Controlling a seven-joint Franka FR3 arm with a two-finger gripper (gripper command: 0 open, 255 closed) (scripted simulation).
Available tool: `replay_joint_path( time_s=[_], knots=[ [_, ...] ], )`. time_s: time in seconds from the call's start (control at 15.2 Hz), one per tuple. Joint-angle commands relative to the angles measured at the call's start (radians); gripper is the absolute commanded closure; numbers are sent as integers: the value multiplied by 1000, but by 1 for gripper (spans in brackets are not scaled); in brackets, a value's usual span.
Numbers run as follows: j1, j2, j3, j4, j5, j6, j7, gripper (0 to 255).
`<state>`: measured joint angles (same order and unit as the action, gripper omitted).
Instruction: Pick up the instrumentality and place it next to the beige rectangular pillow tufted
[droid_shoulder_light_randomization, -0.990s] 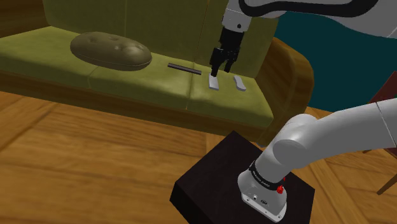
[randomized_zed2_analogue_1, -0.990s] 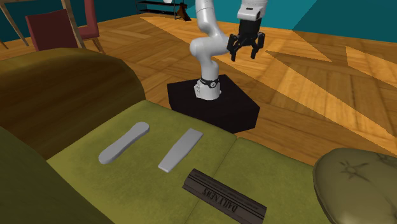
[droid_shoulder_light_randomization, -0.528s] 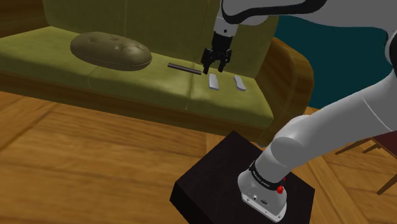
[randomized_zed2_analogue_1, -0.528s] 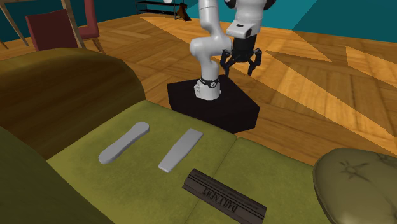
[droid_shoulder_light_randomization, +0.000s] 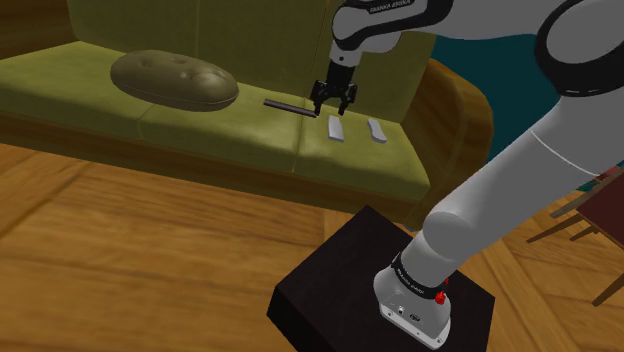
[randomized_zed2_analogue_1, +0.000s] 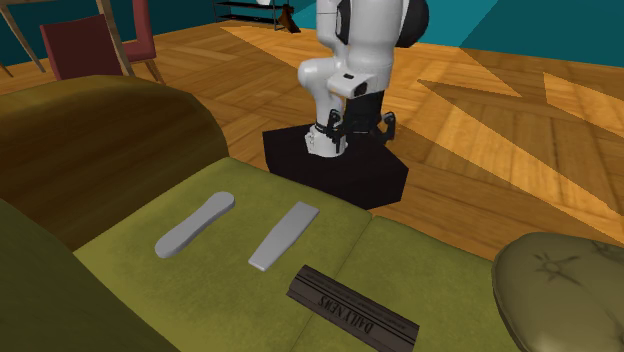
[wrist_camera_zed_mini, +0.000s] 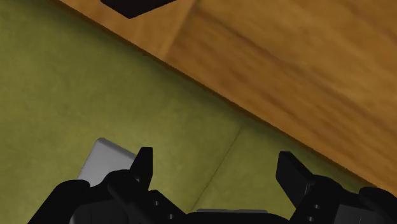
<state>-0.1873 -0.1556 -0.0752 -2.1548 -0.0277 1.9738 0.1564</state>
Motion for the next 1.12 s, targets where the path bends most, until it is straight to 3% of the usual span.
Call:
replay_joint_path(
  time_s=[0.0, 1.06],
  knots=[
    [-17, 54, -16, 31, 3, 26, 19, 0],
    [-168, 514, -140, 403, 108, 125, 120, 0]
  ],
)
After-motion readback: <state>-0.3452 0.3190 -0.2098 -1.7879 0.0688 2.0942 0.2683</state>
